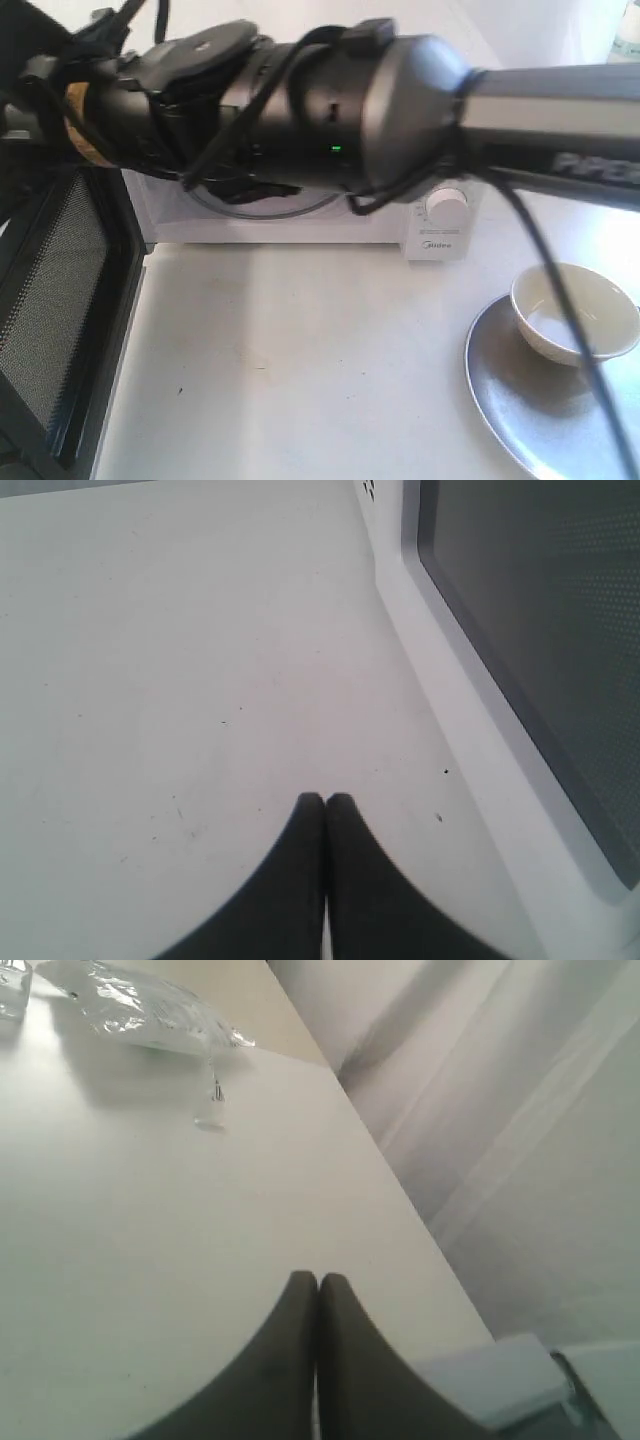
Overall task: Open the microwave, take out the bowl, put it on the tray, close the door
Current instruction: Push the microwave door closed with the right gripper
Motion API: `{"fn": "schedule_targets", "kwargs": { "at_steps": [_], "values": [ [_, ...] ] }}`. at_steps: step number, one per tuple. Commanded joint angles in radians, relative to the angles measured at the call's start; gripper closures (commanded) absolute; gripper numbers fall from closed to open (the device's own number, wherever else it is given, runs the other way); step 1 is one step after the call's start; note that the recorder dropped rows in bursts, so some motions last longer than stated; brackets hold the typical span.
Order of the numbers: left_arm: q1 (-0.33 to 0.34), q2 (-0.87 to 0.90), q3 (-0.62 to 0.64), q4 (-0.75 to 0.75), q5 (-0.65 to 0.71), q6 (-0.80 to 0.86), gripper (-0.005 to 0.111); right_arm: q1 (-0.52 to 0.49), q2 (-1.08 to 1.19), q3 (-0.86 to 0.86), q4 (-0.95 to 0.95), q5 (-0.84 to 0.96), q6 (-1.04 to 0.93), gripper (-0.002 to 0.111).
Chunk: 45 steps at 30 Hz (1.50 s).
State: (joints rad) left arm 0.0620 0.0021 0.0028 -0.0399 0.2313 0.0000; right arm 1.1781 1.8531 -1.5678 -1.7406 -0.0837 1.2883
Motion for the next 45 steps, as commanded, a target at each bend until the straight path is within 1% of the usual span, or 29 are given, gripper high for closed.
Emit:
{"fn": "schedule_targets", "kwargs": {
  "at_steps": [1,3,5,9,11,12,13,14,15,16,17,19,21,24,30,34,39,45],
  "values": [
    [-0.005,-0.002,-0.003,-0.013,0.002,0.0,0.107,0.017,0.143,-0.209,-0.004,-0.055,-0.019,0.108],
    [-0.005,-0.002,-0.003,-0.013,0.002,0.0,0.107,0.026,0.182,-0.256,-0.004,-0.075,0.007,0.108],
    [-0.005,-0.002,-0.003,-0.013,0.002,0.0,0.107,0.028,0.223,-0.27,-0.004,-0.046,0.018,0.108],
    [-0.005,-0.002,-0.003,-0.013,0.002,0.0,0.107,0.028,0.281,-0.246,-0.004,0.127,0.058,0.108],
    [-0.005,-0.002,-0.003,-0.013,0.002,0.0,0.107,0.028,0.284,-0.216,-0.004,0.276,0.036,0.108],
    [-0.005,-0.002,-0.003,-0.013,0.002,0.0,0.107,0.028,0.284,-0.192,-0.004,0.43,-0.028,0.108],
    [-0.005,-0.002,-0.003,-0.013,0.002,0.0,0.107,0.024,0.284,-0.186,0.068,0.635,-0.19,0.108],
    [-0.005,-0.002,-0.003,-0.013,0.002,0.0,0.107,0.019,0.288,-0.186,0.11,0.752,-0.286,0.108],
    [-0.005,-0.002,-0.003,-0.013,0.002,0.0,0.107,-0.006,0.296,-0.186,0.143,0.95,-0.422,0.108],
    [-0.005,-0.002,-0.003,-0.013,0.002,0.0,0.107,-0.023,0.301,-0.186,0.151,1.039,-0.478,0.108],
    [-0.005,-0.002,-0.003,-0.013,0.002,0.0,0.107,-0.069,0.303,-0.186,0.181,1.163,-0.558,0.108],
    [-0.005,-0.002,-0.003,-0.013,0.002,0.0,0.107,-0.137,0.301,-0.186,0.274,1.239,-0.603,0.108],
    [-0.005,-0.002,-0.003,-0.013,0.002,0.0,0.107,-0.191,0.301,-0.186,0.362,1.255,-0.624,0.108],
    [-0.005,-0.002,-0.003,-0.013,0.002,0.0,0.107,-0.221,0.301,-0.186,0.416,1.244,-0.624,0.108],
    [-0.005,-0.002,-0.003,-0.013,0.002,0.0,0.107,-0.218,0.3,-0.186,0.425,1.229,-0.639,0.108],
    [-0.005,-0.002,-0.003,-0.013,0.002,0.0,0.107,-0.213,0.276,-0.181,0.516,1.18,-0.658,0.108],
    [-0.005,-0.002,-0.003,-0.013,0.002,0.0,0.107,-0.209,0.178,-0.082,0.559,1.056,-0.65,0.108],
    [-0.005,-0.002,-0.003,-0.013,0.002,0.0,0.107,-0.209,-0.016,0.079,0.576,0.917,-0.54,0.108]
  ]
}}
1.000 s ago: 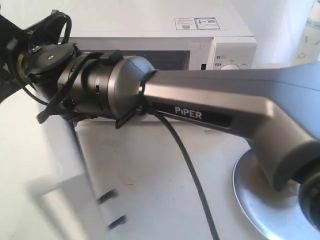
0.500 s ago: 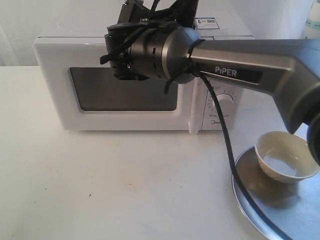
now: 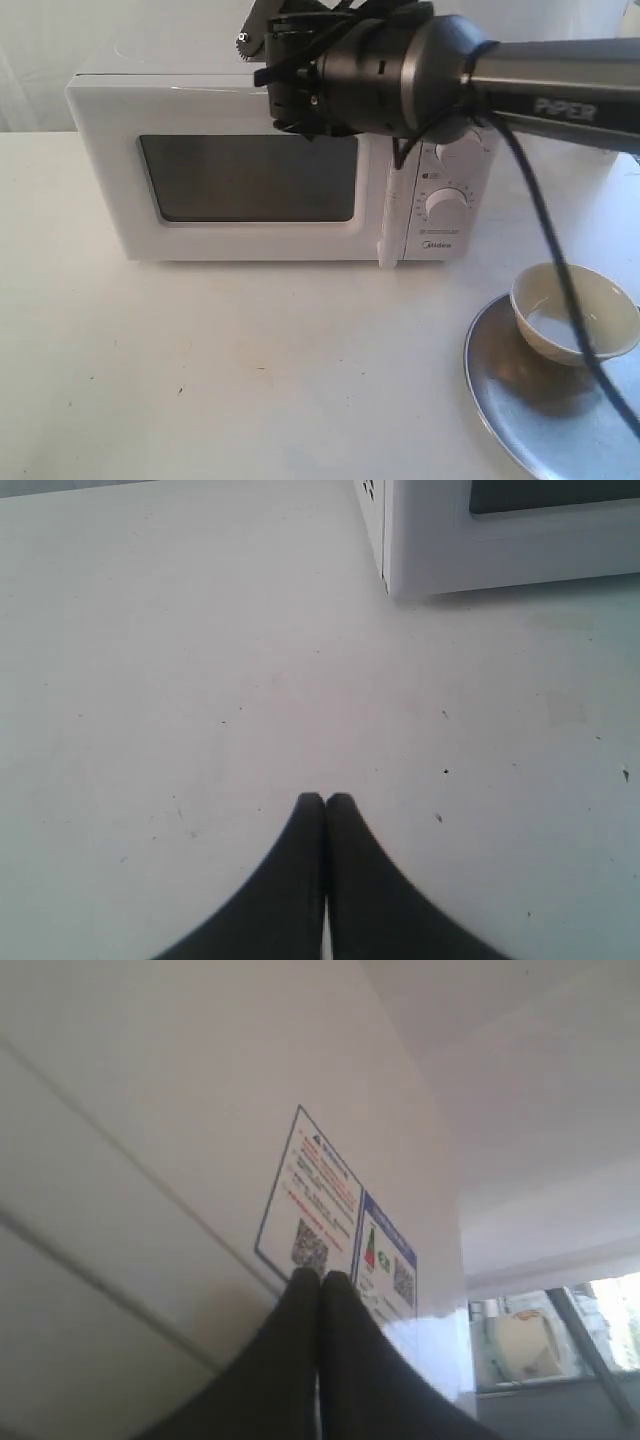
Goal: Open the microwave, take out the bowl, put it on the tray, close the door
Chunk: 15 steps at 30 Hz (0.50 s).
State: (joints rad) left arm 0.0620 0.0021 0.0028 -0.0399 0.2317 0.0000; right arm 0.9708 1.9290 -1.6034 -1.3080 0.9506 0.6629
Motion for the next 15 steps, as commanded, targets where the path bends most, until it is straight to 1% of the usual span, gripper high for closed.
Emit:
{"fn": "schedule_targets", "kwargs": {
  "at_steps": [1,3,6,10,12,15],
  "values": [
    [-0.005,-0.002,-0.003,-0.013,0.001,0.0,0.107,-0.002,-0.14,0.156,0.146,-0.172,0.13,0.108],
    [-0.005,-0.002,-0.003,-0.013,0.001,0.0,0.107,-0.002,-0.205,0.21,0.182,-0.279,0.164,0.108],
    [-0.005,-0.002,-0.003,-0.013,0.001,0.0,0.107,0.008,-0.312,0.314,0.289,-0.49,0.164,0.108],
    [-0.005,-0.002,-0.003,-0.013,0.001,0.0,0.107,0.049,-0.412,0.469,0.358,-0.768,0.164,0.108],
    [-0.005,-0.002,-0.003,-0.013,0.001,0.0,0.107,0.075,-0.443,0.537,0.358,-0.847,0.164,0.108],
    [-0.005,-0.002,-0.003,-0.013,0.001,0.0,0.107,0.114,-0.478,0.628,0.358,-0.871,0.164,0.108]
  ]
}}
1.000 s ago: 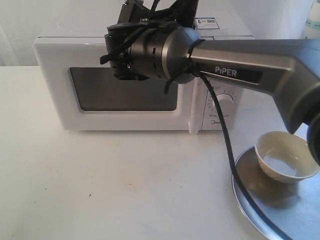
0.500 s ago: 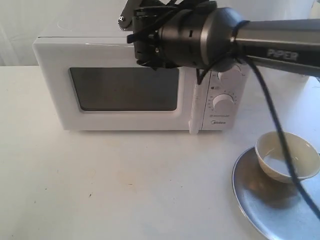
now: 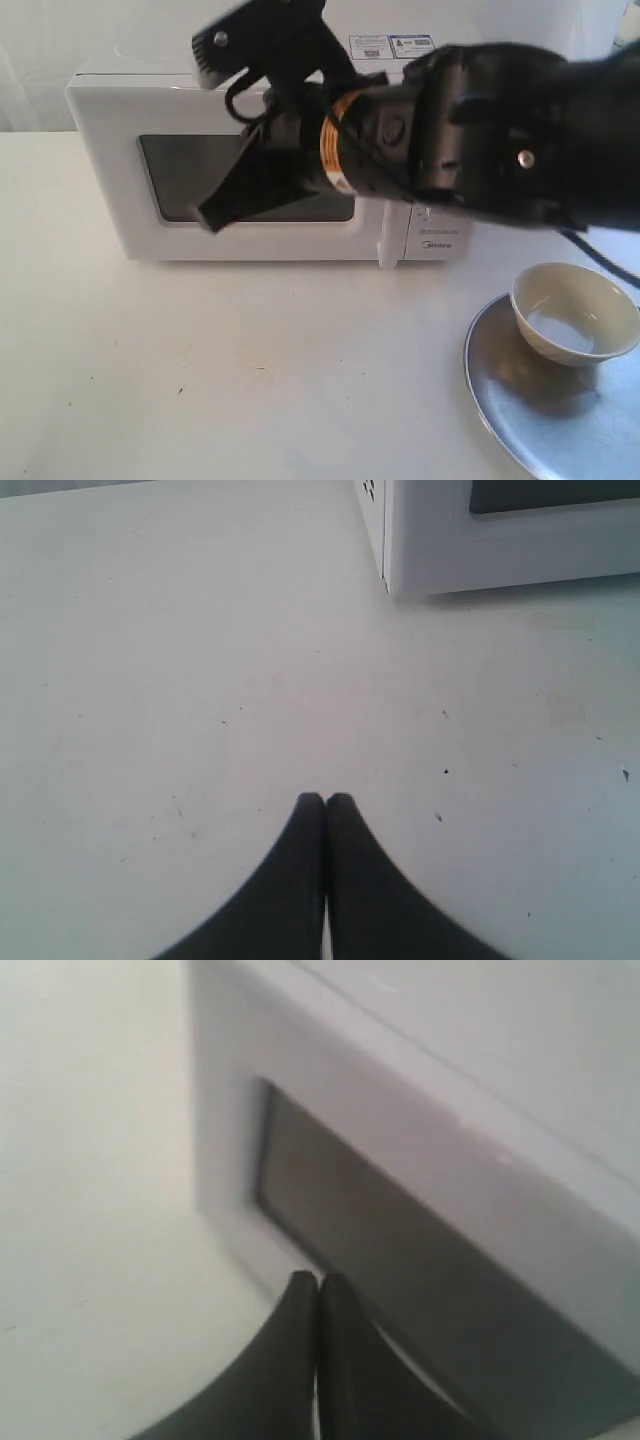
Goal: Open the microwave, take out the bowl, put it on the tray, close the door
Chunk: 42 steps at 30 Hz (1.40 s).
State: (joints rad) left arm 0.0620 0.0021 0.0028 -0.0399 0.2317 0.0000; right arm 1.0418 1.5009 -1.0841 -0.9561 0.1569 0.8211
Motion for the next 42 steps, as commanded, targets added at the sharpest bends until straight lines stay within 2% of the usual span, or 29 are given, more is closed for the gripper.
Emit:
{"fn": "schedule_targets", "kwargs": {
  "at_steps": [1,6,14,18,29,31,36,42],
  "values": [
    [-0.005,-0.002,-0.003,-0.013,0.001,0.0,0.107,0.051,-0.062,0.14,0.006,-0.077,0.006,0.108],
    [-0.005,-0.002,-0.003,-0.013,0.001,0.0,0.107,0.055,-0.135,0.297,0.019,-0.092,0.013,0.108],
    [-0.005,-0.002,-0.003,-0.013,0.001,0.0,0.107,0.055,-0.321,0.494,0.025,-0.321,0.118,0.108],
    [-0.005,-0.002,-0.003,-0.013,0.001,0.0,0.107,0.055,-0.393,0.518,0.023,-0.339,0.231,0.108],
    [-0.005,-0.002,-0.003,-0.013,0.001,0.0,0.107,0.055,-0.472,0.516,0.023,-0.34,0.234,0.108],
    [-0.005,-0.002,-0.003,-0.013,0.001,0.0,0.107,0.054,-0.486,0.516,0.034,-0.302,0.242,0.108],
    [-0.005,-0.002,-0.003,-0.013,0.001,0.0,0.107,0.054,-0.543,0.516,0.146,-0.054,0.3,0.108],
    [-0.005,-0.002,-0.003,-0.013,0.001,0.0,0.107,0.055,-0.612,0.516,0.085,0.06,0.307,0.108]
  ]
}}
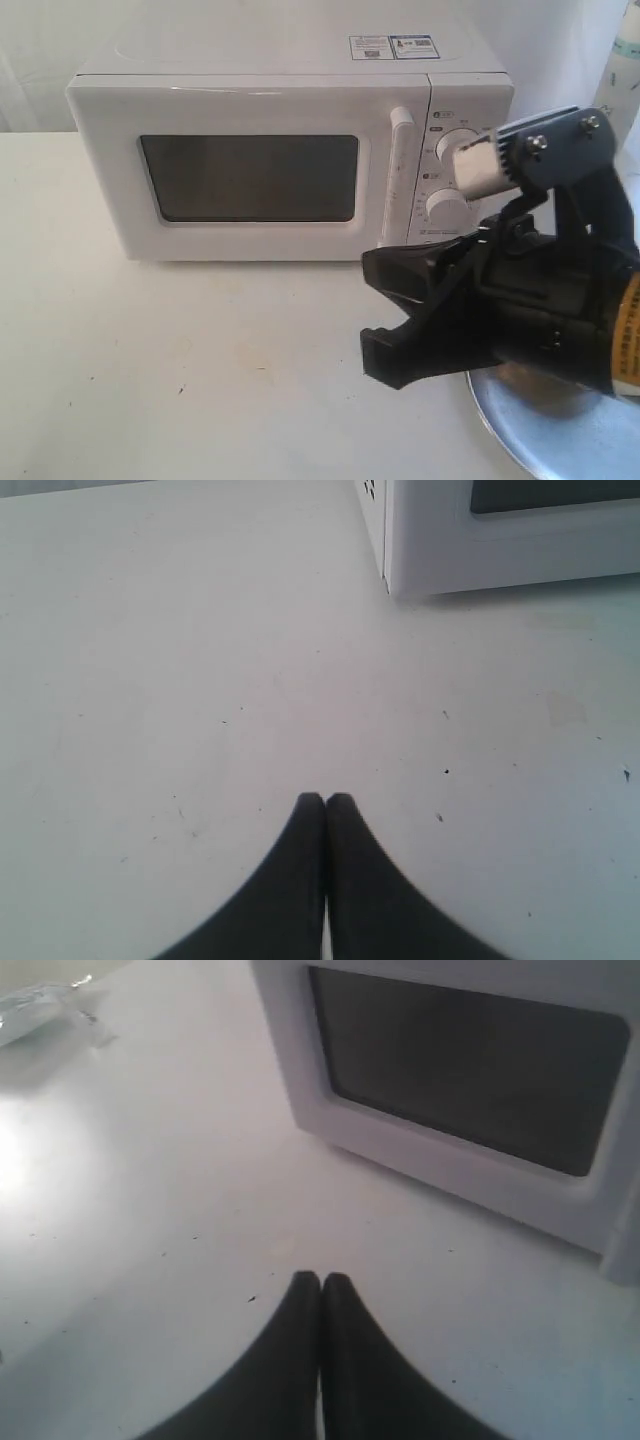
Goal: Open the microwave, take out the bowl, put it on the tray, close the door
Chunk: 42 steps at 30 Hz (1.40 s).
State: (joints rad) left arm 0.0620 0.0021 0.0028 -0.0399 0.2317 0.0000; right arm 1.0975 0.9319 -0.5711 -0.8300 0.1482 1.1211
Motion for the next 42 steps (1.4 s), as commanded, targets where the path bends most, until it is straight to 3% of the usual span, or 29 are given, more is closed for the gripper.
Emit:
{"fn": "schedule_targets", "kwargs": {
  "at_steps": [1,6,9,16,19,24,28,35,42],
  "values": [
    [-0.005,-0.002,-0.003,-0.013,0.001,0.0,0.107,0.0,-0.056,0.003,-0.045,0.085,0.007,0.108],
    [-0.005,-0.002,-0.003,-0.013,0.001,0.0,0.107,-0.008,-0.144,0.003,-0.062,0.243,0.007,0.108],
    [-0.005,-0.002,-0.003,-0.013,0.001,0.0,0.107,-0.074,-0.25,0.04,-0.059,0.226,0.009,0.108],
    [-0.005,-0.002,-0.003,-0.013,0.001,0.0,0.107,-0.339,-0.589,0.346,-0.133,-0.43,-0.097,0.108],
    [-0.005,-0.002,-0.003,-0.013,0.001,0.0,0.107,-0.473,-0.729,0.466,-0.086,-0.508,-0.095,0.108],
    [-0.005,-0.002,-0.003,-0.013,0.001,0.0,0.107,-0.63,-0.868,0.571,0.071,-0.514,-0.068,0.108],
    [-0.005,-0.002,-0.003,-0.013,0.001,0.0,0.107,-0.703,-0.882,0.571,0.068,-0.473,-0.013,0.108],
    [-0.005,-0.002,-0.003,-0.013,0.001,0.0,0.107,-0.717,-0.882,0.571,0.287,-0.292,0.111,0.108],
    [-0.005,-0.002,-0.003,-0.013,0.001,0.0,0.107,-0.717,-0.882,0.571,0.436,-0.131,0.406,0.108]
  ]
}}
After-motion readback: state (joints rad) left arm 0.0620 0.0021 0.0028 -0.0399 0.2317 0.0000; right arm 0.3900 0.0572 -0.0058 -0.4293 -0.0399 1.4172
